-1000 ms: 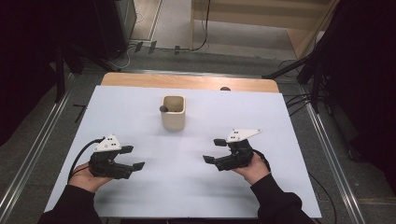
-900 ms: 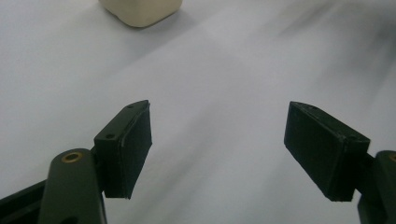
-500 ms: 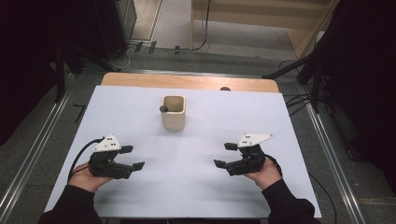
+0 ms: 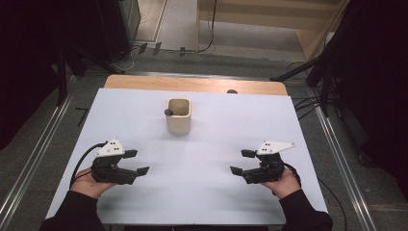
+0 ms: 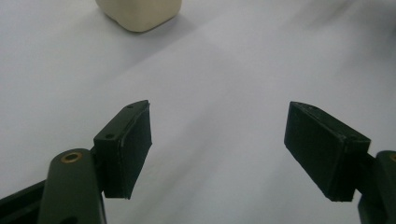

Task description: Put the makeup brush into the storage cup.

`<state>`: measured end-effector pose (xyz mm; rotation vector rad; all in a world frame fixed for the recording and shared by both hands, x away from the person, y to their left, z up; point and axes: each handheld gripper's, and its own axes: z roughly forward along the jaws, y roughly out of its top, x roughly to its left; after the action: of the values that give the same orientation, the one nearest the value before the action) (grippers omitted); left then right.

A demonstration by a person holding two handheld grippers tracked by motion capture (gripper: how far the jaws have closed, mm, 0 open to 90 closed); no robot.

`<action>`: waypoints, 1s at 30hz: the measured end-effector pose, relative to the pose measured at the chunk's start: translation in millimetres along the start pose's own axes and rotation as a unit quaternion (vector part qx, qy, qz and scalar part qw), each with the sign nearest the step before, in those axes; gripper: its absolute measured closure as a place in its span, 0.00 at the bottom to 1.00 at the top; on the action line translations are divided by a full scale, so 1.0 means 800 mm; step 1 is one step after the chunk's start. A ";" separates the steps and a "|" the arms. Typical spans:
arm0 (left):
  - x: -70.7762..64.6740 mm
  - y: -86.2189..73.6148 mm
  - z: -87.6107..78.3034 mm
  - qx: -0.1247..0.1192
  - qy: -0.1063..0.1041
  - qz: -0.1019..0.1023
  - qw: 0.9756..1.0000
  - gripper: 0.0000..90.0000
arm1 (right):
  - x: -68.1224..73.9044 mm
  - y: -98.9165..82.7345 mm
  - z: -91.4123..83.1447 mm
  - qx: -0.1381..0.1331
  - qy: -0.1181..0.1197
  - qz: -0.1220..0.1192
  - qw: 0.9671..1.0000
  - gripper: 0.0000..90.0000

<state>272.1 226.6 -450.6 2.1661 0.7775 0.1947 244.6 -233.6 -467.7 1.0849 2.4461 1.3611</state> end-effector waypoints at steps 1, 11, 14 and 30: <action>0.000 0.000 0.000 0.000 0.000 0.000 1.000 0.26 | -0.001 -0.001 -0.001 0.000 -0.001 0.000 1.000 0.24; -0.001 0.000 0.000 -0.002 0.001 0.002 1.000 0.26 | -0.003 -0.011 -0.011 0.003 -0.008 0.000 1.000 0.24; 0.001 -0.001 0.000 -0.001 0.002 0.000 1.000 0.26 | -0.004 -0.013 -0.013 0.004 -0.007 0.001 1.000 0.24; 0.001 -0.001 0.000 0.001 0.003 -0.002 1.000 0.25 | -0.003 -0.018 -0.016 0.010 -0.010 0.002 1.000 0.24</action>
<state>272.6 227.5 -451.8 2.1658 0.7862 0.1989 233.1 -248.8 -472.0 1.1025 2.4498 1.3221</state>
